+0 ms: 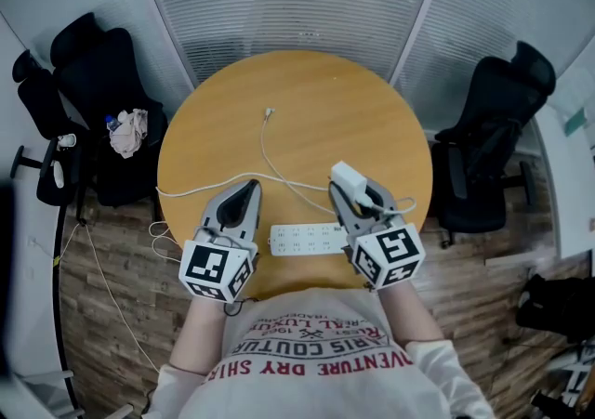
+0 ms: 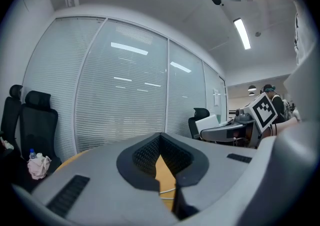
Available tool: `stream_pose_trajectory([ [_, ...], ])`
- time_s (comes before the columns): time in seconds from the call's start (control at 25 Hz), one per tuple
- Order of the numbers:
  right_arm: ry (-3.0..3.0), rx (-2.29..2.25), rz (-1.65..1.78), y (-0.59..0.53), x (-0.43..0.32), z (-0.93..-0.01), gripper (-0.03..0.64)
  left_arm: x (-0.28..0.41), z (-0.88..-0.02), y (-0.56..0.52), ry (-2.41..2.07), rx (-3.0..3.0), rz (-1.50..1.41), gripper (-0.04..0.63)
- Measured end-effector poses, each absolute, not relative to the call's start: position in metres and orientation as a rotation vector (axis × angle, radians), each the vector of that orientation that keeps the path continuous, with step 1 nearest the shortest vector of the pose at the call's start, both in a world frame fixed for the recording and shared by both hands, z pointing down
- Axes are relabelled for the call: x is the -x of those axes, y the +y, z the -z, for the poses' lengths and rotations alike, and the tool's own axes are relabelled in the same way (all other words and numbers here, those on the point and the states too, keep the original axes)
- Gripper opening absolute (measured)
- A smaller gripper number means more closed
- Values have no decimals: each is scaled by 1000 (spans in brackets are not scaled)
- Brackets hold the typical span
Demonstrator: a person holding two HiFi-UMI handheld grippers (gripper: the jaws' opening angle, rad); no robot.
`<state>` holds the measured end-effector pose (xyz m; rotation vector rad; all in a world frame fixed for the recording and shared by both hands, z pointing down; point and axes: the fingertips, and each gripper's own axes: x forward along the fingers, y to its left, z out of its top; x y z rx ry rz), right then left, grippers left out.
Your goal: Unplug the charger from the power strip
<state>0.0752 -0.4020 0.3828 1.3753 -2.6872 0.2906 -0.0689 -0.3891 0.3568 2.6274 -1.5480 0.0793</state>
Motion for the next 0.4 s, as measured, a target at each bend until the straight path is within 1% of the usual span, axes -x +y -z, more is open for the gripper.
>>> stream_pose_trajectory([
  [0.4, -2684, -1413, -286, -403, -76, -380, 155, 68, -357, -389, -1553, -2638, -104, 32],
])
